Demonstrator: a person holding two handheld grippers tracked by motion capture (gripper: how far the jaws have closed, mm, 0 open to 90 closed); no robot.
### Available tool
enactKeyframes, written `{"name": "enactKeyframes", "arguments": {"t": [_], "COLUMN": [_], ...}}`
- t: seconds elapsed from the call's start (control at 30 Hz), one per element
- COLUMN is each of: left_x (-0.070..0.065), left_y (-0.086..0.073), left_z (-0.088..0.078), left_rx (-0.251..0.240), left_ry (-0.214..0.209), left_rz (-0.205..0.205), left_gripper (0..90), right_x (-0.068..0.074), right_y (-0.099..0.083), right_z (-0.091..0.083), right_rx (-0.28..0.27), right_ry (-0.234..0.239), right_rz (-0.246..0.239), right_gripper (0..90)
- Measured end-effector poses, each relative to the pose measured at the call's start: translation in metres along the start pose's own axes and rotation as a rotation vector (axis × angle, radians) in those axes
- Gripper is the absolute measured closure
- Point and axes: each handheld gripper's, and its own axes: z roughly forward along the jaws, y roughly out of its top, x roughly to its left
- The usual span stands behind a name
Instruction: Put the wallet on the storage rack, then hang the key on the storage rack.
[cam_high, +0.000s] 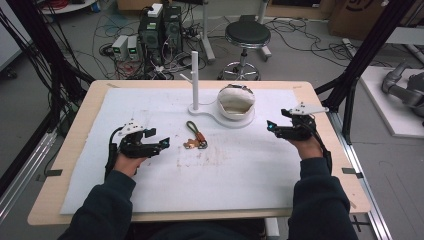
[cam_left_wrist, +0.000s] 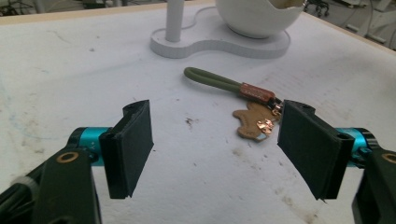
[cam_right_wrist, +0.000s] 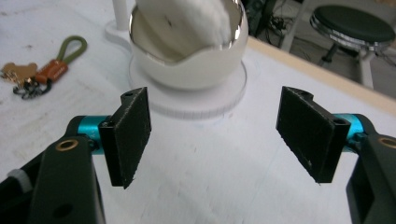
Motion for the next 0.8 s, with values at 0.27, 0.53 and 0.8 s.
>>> {"name": "enactKeyframes", "arguments": {"t": [0.27,0.53,0.8], "left_x": [0.0,0.001,0.0], "left_y": [0.002,0.001,0.001], "left_z": [-0.002,-0.001,0.0], "left_rx": [-0.026,-0.017,-0.009], "left_ry": [0.018,0.009,0.004], "left_rz": [0.008,-0.001,-0.002], "left_gripper": [19.6,19.9,20.2], "right_x": [0.002,0.002,0.005], "right_y": [-0.026,-0.031,-0.031], "right_z": [0.001,-0.004,0.001], "right_rx": [0.025,0.025,0.05], "right_ry": [-0.026,-0.045,-0.038], "right_rz": [0.077,0.082,0.075], "right_gripper": [24.2,24.2,24.2]}}
